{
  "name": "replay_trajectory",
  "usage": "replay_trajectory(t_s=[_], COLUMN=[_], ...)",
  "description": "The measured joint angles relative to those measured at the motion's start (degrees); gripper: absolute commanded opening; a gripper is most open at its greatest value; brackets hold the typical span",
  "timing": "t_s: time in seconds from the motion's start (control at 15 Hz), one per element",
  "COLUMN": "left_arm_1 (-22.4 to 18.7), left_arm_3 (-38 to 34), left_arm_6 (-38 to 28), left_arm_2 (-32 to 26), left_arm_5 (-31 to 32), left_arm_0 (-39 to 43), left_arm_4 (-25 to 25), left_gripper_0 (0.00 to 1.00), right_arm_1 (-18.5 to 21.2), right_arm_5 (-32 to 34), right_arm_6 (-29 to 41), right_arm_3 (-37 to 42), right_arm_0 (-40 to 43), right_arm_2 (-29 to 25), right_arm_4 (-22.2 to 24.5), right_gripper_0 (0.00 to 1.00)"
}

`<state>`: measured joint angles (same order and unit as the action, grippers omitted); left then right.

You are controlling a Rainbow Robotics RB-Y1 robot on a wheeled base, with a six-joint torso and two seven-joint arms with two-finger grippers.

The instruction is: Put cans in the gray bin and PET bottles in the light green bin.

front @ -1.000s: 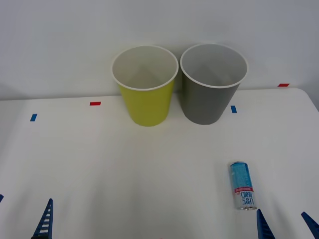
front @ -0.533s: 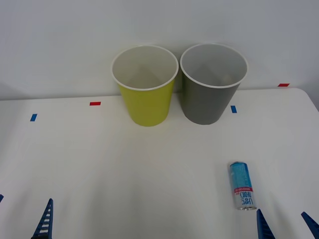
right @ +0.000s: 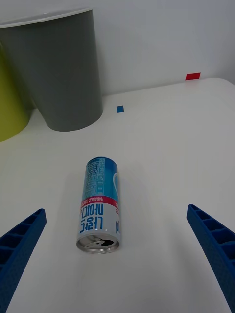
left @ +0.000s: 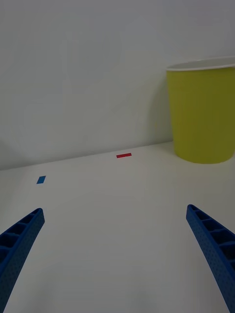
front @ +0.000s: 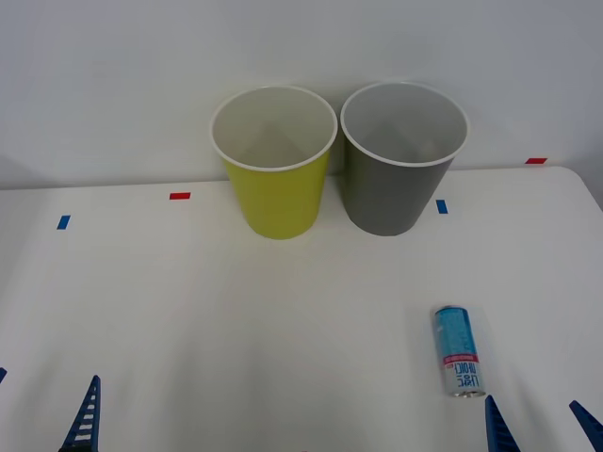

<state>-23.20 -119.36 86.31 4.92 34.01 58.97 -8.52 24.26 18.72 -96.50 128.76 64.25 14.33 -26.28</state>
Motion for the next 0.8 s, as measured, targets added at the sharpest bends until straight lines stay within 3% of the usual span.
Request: replay_trajectory(t_s=[0.4,0.67,0.8], left_arm_1=[0.0,0.0,0.0], left_arm_3=[0.0,0.0,0.01], left_arm_6=[0.0,0.0,0.0], left_arm_2=[0.0,0.0,0.0], left_arm_5=[0.0,0.0,0.0], left_arm_0=[0.0,0.0,0.0], left_arm_4=[0.0,0.0,0.0], left_gripper_0=[1.0,1.0,1.0], right_arm_1=[-0.14,-1.65,-0.7], right_arm_5=[-0.12,2.1,2.36], right_arm_6=[-0.01,0.1,0.49], right_arm_3=[-0.26,-6.8,-5.65], right_arm_0=[-0.17,-3.49,-3.2], right_arm_2=[0.01,0.37,-0.42], right_arm_4=[-0.01,1.51,1.57], right_gripper_0=[1.0,1.0,1.0])
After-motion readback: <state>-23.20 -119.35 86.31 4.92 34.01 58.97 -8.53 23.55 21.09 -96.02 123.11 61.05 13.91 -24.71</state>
